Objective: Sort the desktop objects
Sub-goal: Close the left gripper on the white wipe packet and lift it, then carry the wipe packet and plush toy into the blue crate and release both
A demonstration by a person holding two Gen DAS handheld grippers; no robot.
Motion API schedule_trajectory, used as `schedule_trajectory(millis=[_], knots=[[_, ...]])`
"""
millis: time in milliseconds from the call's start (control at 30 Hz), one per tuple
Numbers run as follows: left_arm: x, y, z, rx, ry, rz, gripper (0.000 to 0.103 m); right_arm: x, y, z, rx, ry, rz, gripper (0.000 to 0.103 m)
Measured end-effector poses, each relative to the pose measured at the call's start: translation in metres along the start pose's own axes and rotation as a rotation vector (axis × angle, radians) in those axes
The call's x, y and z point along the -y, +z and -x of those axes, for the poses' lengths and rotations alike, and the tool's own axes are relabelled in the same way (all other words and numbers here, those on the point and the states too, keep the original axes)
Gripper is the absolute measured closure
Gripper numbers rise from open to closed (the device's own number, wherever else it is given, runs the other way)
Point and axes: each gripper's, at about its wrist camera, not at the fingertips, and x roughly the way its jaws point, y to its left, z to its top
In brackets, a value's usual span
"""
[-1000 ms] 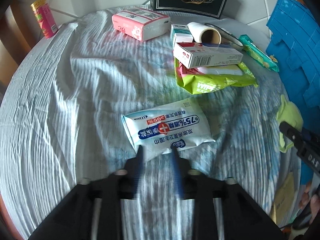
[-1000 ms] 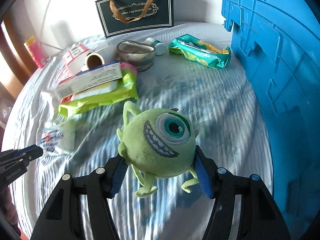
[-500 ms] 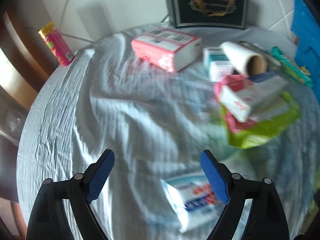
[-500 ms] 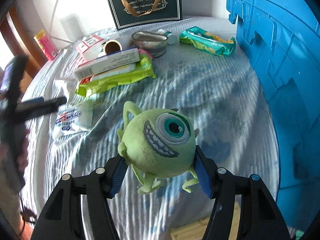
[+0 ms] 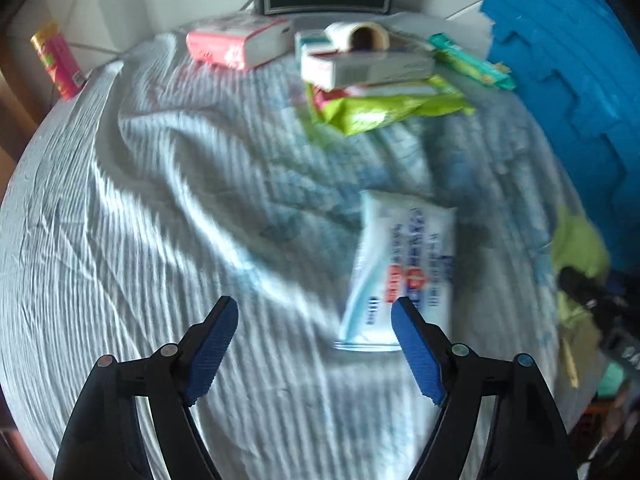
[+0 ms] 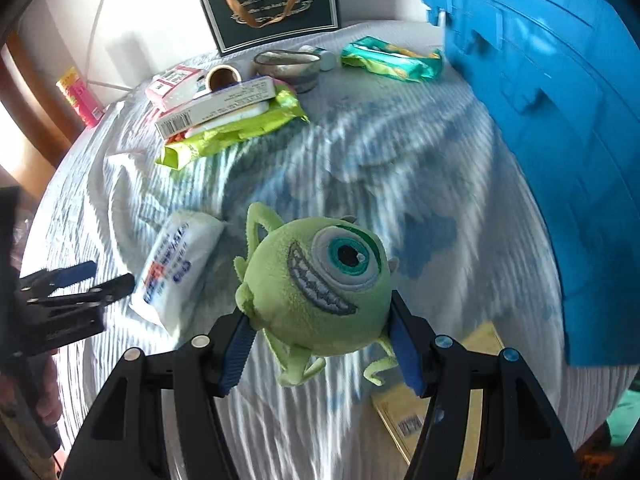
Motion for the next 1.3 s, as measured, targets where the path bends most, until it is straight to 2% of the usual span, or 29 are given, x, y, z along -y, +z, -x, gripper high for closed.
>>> schedule_trajectory(millis=[33, 100, 267, 333, 367, 400, 500, 733, 933, 1300], knots=[[0.006, 0.002, 0.003, 0.014, -0.010, -0.020, 0.015, 0.001, -0.003, 0.002, 0.001, -0.002, -0.005, 0.042], [0.019, 0.002, -0.002, 0.016, -0.011, -0.060, 0.014, 0.002, -0.009, 0.005, 0.003, -0.006, -0.016, 0.042], [0.038, 0.000, -0.040, -0.068, -0.035, -0.102, 0.015, 0.005, -0.024, 0.012, 0.008, -0.015, -0.043, 0.042], [0.041, -0.005, -0.047, -0.084, -0.021, -0.109, 0.022, 0.006, -0.028, 0.013, 0.011, -0.017, -0.053, 0.042], [0.042, -0.007, -0.045, -0.068, -0.015, -0.116, 0.036, 0.006, -0.030, 0.013, 0.011, -0.020, -0.055, 0.042], [0.043, -0.010, -0.042, -0.052, -0.009, -0.124, 0.041, 0.006, -0.032, 0.014, 0.010, -0.023, -0.057, 0.042], [0.040, -0.013, -0.031, -0.026, -0.006, -0.115, 0.045, 0.005, -0.035, 0.017, 0.016, -0.032, -0.060, 0.042], [0.030, -0.019, 0.030, 0.098, 0.013, -0.089, 0.046, -0.010, -0.034, 0.040, 0.061, -0.034, -0.031, 0.042], [0.023, -0.010, 0.092, 0.220, 0.038, -0.052, 0.046, -0.028, -0.022, 0.076, 0.138, -0.009, 0.030, 0.042], [0.062, -0.002, 0.183, 0.379, 0.125, 0.093, 0.046, -0.025, 0.018, 0.155, 0.298, 0.082, 0.217, 0.042]])
